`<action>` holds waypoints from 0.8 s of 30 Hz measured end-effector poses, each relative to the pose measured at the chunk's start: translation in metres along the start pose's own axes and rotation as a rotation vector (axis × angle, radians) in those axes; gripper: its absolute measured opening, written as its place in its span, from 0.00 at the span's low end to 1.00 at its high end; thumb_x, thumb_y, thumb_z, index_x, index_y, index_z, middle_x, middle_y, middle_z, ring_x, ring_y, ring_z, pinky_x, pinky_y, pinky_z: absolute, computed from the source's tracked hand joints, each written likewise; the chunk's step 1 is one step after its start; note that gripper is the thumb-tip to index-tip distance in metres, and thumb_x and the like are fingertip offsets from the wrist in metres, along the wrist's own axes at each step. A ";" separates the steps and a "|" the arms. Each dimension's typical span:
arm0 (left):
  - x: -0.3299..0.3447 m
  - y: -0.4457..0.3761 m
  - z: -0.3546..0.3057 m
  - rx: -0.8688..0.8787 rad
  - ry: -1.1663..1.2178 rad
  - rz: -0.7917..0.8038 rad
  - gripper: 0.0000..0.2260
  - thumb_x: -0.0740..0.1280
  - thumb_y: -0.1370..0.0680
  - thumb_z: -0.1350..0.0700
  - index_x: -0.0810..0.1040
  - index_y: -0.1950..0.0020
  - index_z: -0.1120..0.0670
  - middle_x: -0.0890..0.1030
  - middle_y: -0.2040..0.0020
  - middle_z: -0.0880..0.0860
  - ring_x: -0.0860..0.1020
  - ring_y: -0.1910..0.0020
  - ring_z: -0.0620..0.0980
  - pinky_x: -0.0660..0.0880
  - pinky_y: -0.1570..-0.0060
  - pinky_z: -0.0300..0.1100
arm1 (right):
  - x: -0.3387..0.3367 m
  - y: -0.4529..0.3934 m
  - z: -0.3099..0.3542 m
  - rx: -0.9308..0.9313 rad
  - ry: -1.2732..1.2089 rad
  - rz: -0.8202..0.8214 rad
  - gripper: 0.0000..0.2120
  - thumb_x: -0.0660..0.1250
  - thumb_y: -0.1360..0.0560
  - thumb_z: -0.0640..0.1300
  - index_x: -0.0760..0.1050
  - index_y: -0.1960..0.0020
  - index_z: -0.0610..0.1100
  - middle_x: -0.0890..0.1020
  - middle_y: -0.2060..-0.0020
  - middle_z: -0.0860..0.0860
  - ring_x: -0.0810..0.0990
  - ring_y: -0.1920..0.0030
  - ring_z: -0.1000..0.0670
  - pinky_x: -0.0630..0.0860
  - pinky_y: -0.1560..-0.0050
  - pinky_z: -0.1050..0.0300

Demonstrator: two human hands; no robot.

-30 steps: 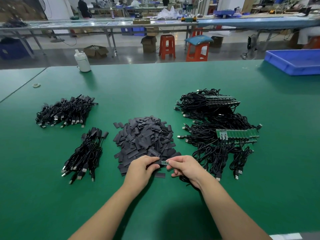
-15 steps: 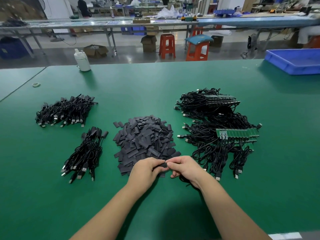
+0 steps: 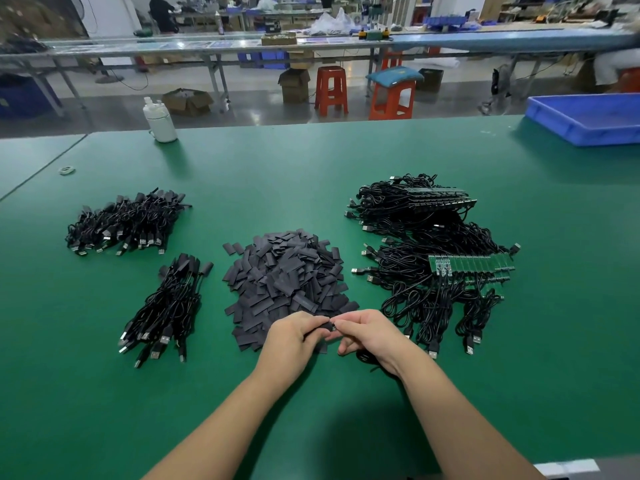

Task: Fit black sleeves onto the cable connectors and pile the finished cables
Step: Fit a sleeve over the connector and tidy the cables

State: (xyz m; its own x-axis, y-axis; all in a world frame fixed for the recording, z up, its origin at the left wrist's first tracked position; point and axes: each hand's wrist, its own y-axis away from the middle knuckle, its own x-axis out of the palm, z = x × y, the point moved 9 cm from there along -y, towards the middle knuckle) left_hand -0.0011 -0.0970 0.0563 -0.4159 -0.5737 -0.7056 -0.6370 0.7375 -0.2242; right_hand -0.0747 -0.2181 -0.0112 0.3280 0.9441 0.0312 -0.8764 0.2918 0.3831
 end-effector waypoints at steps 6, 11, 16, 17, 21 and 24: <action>0.006 -0.002 -0.006 0.066 -0.122 0.049 0.10 0.70 0.23 0.54 0.83 0.41 0.48 0.81 0.52 0.45 0.78 0.53 0.44 0.74 0.50 0.38 | 0.003 0.002 0.002 -0.011 -0.017 0.021 0.07 0.64 0.19 0.38 0.80 0.47 0.43 0.87 0.57 0.47 0.82 0.67 0.53 0.80 0.60 0.60; 0.003 0.000 -0.008 0.081 -0.054 0.017 0.09 0.70 0.23 0.55 0.84 0.43 0.49 0.81 0.53 0.44 0.78 0.55 0.42 0.75 0.51 0.37 | 0.003 0.003 0.003 -0.015 -0.017 0.021 0.08 0.64 0.19 0.38 0.82 0.48 0.44 0.87 0.57 0.46 0.82 0.67 0.54 0.80 0.61 0.60; -0.001 0.003 -0.012 0.114 0.005 -0.030 0.08 0.71 0.23 0.56 0.85 0.45 0.51 0.81 0.55 0.44 0.78 0.57 0.40 0.74 0.53 0.32 | 0.003 0.003 0.003 -0.009 -0.043 0.046 0.08 0.64 0.19 0.39 0.82 0.47 0.41 0.87 0.56 0.44 0.82 0.67 0.53 0.80 0.60 0.59; -0.001 0.003 -0.013 0.117 0.005 -0.032 0.08 0.71 0.23 0.57 0.85 0.45 0.51 0.81 0.55 0.43 0.78 0.57 0.39 0.73 0.53 0.30 | 0.003 0.004 0.002 -0.007 -0.053 0.049 0.08 0.64 0.19 0.39 0.82 0.47 0.40 0.87 0.56 0.43 0.82 0.67 0.52 0.80 0.60 0.59; -0.001 0.004 -0.014 0.119 -0.007 -0.019 0.08 0.71 0.23 0.57 0.85 0.45 0.51 0.82 0.54 0.44 0.78 0.57 0.39 0.70 0.52 0.25 | 0.003 0.004 0.001 0.006 -0.051 0.059 0.07 0.64 0.19 0.38 0.81 0.46 0.39 0.87 0.55 0.42 0.82 0.66 0.52 0.80 0.59 0.58; 0.002 0.002 -0.013 0.122 -0.060 0.033 0.10 0.70 0.22 0.57 0.84 0.42 0.51 0.81 0.52 0.45 0.78 0.55 0.42 0.73 0.50 0.32 | 0.005 0.004 0.002 0.007 -0.033 0.071 0.07 0.65 0.19 0.39 0.80 0.45 0.40 0.87 0.54 0.43 0.84 0.64 0.52 0.81 0.57 0.58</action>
State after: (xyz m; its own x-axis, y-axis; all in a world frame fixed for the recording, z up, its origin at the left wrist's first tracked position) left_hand -0.0118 -0.1008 0.0633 -0.3935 -0.5291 -0.7518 -0.5389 0.7953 -0.2776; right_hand -0.0759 -0.2123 -0.0081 0.2765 0.9569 0.0894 -0.8955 0.2227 0.3854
